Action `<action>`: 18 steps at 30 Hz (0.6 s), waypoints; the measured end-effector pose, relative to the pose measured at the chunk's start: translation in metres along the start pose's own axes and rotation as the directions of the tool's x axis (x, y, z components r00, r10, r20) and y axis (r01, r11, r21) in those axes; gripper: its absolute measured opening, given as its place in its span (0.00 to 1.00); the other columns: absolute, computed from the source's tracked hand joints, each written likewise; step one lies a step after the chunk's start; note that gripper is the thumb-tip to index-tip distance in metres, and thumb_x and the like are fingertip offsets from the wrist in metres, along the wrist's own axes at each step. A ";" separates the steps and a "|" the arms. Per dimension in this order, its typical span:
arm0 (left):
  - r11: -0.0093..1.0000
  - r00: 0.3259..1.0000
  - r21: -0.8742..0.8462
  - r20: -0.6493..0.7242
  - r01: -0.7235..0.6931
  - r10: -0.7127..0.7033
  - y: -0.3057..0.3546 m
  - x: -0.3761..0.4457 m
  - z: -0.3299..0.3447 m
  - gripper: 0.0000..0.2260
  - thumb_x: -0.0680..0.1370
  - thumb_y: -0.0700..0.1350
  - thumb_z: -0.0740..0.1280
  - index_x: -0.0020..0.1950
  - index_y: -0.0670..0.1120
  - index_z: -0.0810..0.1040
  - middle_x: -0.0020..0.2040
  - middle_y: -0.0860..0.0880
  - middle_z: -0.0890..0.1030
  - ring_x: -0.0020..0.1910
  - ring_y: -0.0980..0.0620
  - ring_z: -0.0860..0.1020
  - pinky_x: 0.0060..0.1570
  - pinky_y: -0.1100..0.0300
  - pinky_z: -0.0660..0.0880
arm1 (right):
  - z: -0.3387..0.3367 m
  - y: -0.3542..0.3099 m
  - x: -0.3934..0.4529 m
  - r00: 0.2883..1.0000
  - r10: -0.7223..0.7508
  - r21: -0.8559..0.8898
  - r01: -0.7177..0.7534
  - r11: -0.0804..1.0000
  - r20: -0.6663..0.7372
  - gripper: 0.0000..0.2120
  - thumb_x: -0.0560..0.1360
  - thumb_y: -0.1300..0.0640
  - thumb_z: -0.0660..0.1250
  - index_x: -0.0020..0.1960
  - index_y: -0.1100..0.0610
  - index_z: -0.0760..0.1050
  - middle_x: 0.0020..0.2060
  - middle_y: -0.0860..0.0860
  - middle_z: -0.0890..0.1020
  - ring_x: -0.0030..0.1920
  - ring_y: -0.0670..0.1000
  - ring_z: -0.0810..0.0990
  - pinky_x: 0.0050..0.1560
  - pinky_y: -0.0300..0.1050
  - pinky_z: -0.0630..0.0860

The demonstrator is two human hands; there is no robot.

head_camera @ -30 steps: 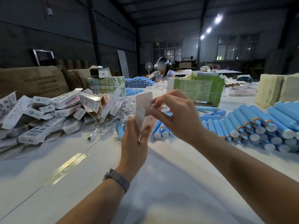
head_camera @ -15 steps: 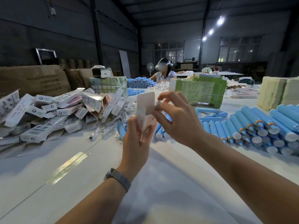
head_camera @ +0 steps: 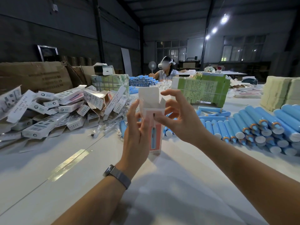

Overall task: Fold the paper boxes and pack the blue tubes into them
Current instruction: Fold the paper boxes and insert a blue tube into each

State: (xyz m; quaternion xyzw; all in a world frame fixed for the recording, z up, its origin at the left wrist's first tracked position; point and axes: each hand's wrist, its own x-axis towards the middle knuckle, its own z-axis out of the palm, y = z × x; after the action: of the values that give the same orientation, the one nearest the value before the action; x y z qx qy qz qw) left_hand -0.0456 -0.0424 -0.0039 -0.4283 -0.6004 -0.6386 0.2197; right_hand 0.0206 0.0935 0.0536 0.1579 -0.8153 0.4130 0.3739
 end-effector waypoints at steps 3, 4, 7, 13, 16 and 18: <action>0.998 0.999 0.039 0.016 -0.044 0.043 0.003 0.001 -0.003 0.18 0.85 0.48 0.54 0.69 0.70 0.58 0.55 0.68 0.78 0.52 0.62 0.82 0.41 0.69 0.78 | 0.003 -0.002 0.000 1.000 0.001 0.019 0.000 1.000 -0.025 0.25 0.70 0.56 0.77 0.57 0.40 0.66 0.42 0.51 0.82 0.39 0.52 0.80 0.42 0.51 0.78; 0.998 0.999 0.044 0.023 -0.047 0.047 0.004 0.001 -0.004 0.19 0.85 0.48 0.53 0.69 0.71 0.58 0.54 0.68 0.78 0.51 0.62 0.82 0.41 0.69 0.78 | 0.003 -0.002 0.000 0.999 0.007 0.021 -0.006 1.000 -0.033 0.25 0.70 0.57 0.77 0.57 0.41 0.67 0.42 0.51 0.82 0.39 0.53 0.80 0.41 0.52 0.78; 0.996 0.998 0.067 0.022 -0.059 0.057 0.004 0.001 -0.005 0.15 0.84 0.49 0.53 0.67 0.68 0.60 0.53 0.62 0.80 0.47 0.59 0.83 0.40 0.67 0.79 | 0.002 -0.001 -0.001 0.998 0.027 0.033 -0.025 0.999 -0.065 0.25 0.70 0.59 0.77 0.56 0.41 0.68 0.43 0.52 0.82 0.39 0.54 0.80 0.40 0.51 0.78; 0.996 1.000 0.090 0.022 -0.019 0.017 0.004 0.004 -0.007 0.11 0.84 0.51 0.53 0.62 0.67 0.63 0.47 0.61 0.81 0.43 0.56 0.84 0.39 0.55 0.83 | 0.003 0.002 -0.001 0.997 0.024 0.019 -0.023 1.000 -0.072 0.24 0.71 0.57 0.76 0.56 0.37 0.69 0.44 0.51 0.82 0.39 0.50 0.80 0.39 0.46 0.79; 0.996 1.000 0.091 0.026 0.001 -0.003 0.006 0.005 -0.007 0.10 0.84 0.51 0.53 0.61 0.67 0.63 0.47 0.58 0.81 0.43 0.54 0.84 0.40 0.49 0.83 | 0.003 0.002 -0.002 0.998 0.017 0.010 -0.017 1.000 -0.066 0.23 0.71 0.56 0.76 0.57 0.37 0.70 0.45 0.49 0.83 0.40 0.49 0.80 0.40 0.46 0.79; 0.996 0.999 0.090 0.032 -0.004 0.001 0.007 0.006 -0.006 0.09 0.84 0.51 0.53 0.60 0.65 0.64 0.46 0.57 0.81 0.42 0.53 0.84 0.39 0.48 0.83 | 0.002 0.002 -0.002 0.998 0.021 0.008 -0.020 1.000 -0.064 0.22 0.71 0.57 0.76 0.56 0.37 0.72 0.45 0.46 0.82 0.40 0.48 0.80 0.40 0.45 0.79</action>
State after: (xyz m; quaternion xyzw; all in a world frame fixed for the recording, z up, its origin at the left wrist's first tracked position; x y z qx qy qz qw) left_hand -0.0449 -0.0484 0.0051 -0.4289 -0.6316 -0.6035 0.2300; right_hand 0.0197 0.0929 0.0503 0.1376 -0.8029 0.4246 0.3951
